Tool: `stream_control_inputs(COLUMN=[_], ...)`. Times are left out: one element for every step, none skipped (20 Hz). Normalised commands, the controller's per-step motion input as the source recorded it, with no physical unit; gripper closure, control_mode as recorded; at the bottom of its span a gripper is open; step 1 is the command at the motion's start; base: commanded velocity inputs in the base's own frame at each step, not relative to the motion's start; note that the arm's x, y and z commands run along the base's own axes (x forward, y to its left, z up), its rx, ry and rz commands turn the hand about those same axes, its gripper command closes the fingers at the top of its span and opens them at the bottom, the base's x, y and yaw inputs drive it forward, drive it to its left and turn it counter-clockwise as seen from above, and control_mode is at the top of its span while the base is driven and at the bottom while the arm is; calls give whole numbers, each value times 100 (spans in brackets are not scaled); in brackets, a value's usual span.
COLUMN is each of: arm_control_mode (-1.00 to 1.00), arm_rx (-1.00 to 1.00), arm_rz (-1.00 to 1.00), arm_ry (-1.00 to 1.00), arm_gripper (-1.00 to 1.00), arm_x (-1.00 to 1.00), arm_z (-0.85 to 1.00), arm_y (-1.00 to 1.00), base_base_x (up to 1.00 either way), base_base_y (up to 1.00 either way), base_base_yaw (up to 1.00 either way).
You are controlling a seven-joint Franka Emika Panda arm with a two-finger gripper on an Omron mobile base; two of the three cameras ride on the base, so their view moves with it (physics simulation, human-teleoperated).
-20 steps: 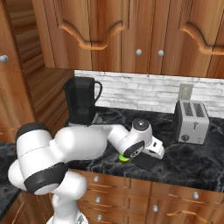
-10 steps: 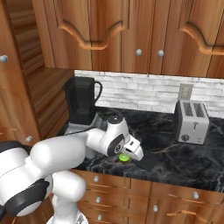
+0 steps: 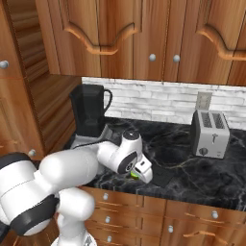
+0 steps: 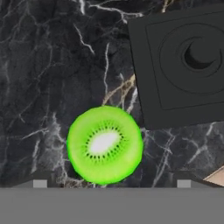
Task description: Open the blender lid, put the kiwi in the blender, close the lid, and start the blender.
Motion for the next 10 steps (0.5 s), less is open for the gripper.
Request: stream_control_inputs(arm_control_mode=[-100,-100,-100,-100,-100,-100,-100,-100,-100,-100], arm_rx=[17,12,9,5,6,7,6,3,0,0], arm_rz=[0,0,-1,-3,-4,-3,-3,-5,-7,-6], arm_ry=[2,3,4,3,2,2,3,4,5,3], arm_gripper=[-100,-100,-100,-100,-100,-100,-100,-100,-100,-100], arm_x=[9,11,19,19,21,24,25,24,21,19], arm_z=[-6,-4,0,0,0,0,0,-1,-5,-6], arm_y=[-1,0,0,6,0,0,0,0,0,0], base_base_x=[0,0,0,0,0,0,0,0,0,0], base_base_y=[0,0,0,0,0,0,0,0,0,0], base_base_yaw=[0,0,0,0,0,0,0,0,0,0])
